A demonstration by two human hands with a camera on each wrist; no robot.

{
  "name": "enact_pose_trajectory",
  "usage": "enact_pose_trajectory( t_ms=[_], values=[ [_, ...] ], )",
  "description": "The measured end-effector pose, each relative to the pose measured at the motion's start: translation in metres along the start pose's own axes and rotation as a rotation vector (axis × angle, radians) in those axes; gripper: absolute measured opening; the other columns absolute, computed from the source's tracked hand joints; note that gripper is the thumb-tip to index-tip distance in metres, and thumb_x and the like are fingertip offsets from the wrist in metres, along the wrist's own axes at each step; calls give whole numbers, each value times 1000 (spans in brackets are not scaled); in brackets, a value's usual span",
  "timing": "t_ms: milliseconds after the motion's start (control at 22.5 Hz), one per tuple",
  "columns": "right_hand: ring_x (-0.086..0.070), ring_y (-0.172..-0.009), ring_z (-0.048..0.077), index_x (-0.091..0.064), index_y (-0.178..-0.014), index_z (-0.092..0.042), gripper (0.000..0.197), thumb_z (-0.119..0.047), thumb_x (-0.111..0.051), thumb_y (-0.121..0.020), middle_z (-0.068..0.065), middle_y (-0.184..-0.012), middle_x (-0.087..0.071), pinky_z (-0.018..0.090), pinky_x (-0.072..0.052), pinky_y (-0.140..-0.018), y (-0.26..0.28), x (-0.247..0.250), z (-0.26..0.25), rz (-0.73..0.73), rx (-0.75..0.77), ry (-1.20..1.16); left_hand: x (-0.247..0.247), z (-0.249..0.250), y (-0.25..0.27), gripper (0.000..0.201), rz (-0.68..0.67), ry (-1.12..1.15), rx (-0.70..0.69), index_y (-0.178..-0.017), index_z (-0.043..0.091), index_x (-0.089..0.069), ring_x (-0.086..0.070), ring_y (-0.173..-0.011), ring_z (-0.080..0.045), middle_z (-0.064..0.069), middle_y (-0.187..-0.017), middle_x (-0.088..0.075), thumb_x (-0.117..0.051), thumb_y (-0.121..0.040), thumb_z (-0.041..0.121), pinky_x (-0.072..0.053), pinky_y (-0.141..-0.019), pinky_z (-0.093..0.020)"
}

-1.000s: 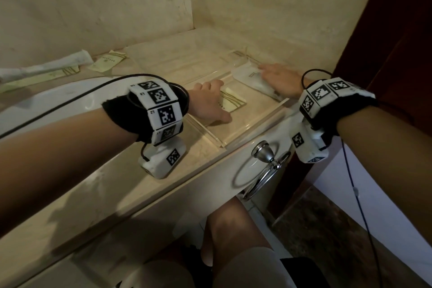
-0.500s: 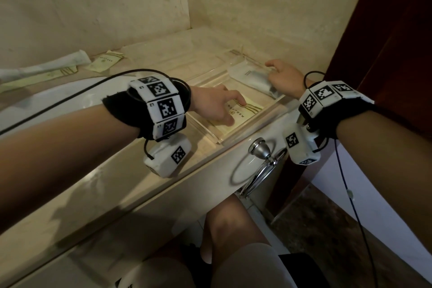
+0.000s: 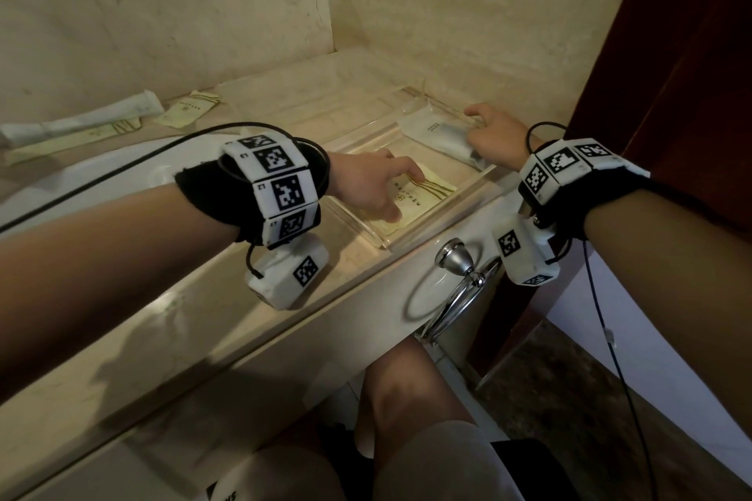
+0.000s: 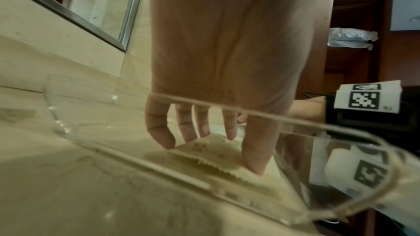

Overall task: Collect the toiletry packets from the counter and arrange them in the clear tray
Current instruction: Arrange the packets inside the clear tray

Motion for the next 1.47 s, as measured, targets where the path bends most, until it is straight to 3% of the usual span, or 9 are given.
enact_pose_trajectory(
  t_ms=[133,222,355,444,533,711,844,1066,1466],
  values=[
    [-34,-135,31,-34,-143,-13,55,-12,-44,-89,14,-147,-36,40,-31,-112,7,2,-8,58,3,157,2,-6,4,72,-20,21,35,-145,30,-25,-46,-106,-20,-5,-138,-33,-65,-86,19,-42,-97,-30],
    [-29,-134,28,-41,-137,-14,49,-12,-47,-88,12,-143,-38,38,-29,-111,20,2,-28,148,144,294,3,-10,5,75,-9,9,79,-145,28,-25,-47,-115,-24,-5,-140,-34,-68,-84,18,-41,-103,-35],
    [-45,-113,20,-55,-121,-13,34,-11,-52,-87,7,-121,-53,30,-39,-95,34,-12,-54,79,334,299,7,-15,6,78,8,-17,128,-146,23,-24,-44,-125,-26,-7,-143,-37,-69,-83,19,-39,-105,-36],
    [-51,-95,16,-57,-117,-11,31,-12,-54,-86,3,-104,-56,28,-43,-83,37,-26,-59,-60,285,299,7,-19,8,81,23,-8,168,-147,18,-21,-45,-125,-26,-8,-143,-39,-69,-82,20,-40,-105,-36],
    [-53,-89,17,-53,-120,-10,35,-12,-56,-85,2,-100,-54,28,-45,-76,39,-39,-60,-163,207,335,6,-25,12,85,53,31,215,-145,12,-15,-48,-123,-26,-8,-142,-41,-70,-81,23,-42,-106,-40],
    [-56,-83,20,-51,-121,-10,36,-9,-55,-85,5,-100,-53,25,-48,-60,40,-45,-63,-162,148,254,3,-27,16,87,64,96,229,-145,13,-11,-44,-127,-26,-6,-145,-35,-66,-83,38,-39,-108,-41],
    [-57,-83,22,-48,-123,-11,38,-11,-55,-85,6,-98,-55,31,-52,-75,36,-48,-64,-152,120,257,-2,-22,18,96,110,2,242,-146,12,-14,-37,-133,-26,-6,-148,-30,-67,-77,51,-37,-108,-39],
    [-58,-87,22,-48,-124,-13,41,-15,-58,-85,4,-96,-58,32,-50,-84,32,-53,-64,-146,124,247,0,-26,17,96,115,-21,286,-145,9,-16,-41,-130,-25,-6,-147,-32,-68,-75,51,-38,-107,-40],
    [-54,-88,19,-50,-123,-11,38,-15,-57,-86,5,-101,-57,30,-47,-80,34,-52,-64,-131,137,202,-1,-29,18,93,127,12,287,-144,10,-20,-42,-128,-25,-5,-144,-33,-68,-75,50,-39,-106,-41]
  ],
)
Point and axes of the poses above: each hand's wrist, its own y-axis away from the middle knuckle, its own x-axis out of the back of the hand, z = x × y, the point moved 4 cm from there along -y, towards the middle knuckle
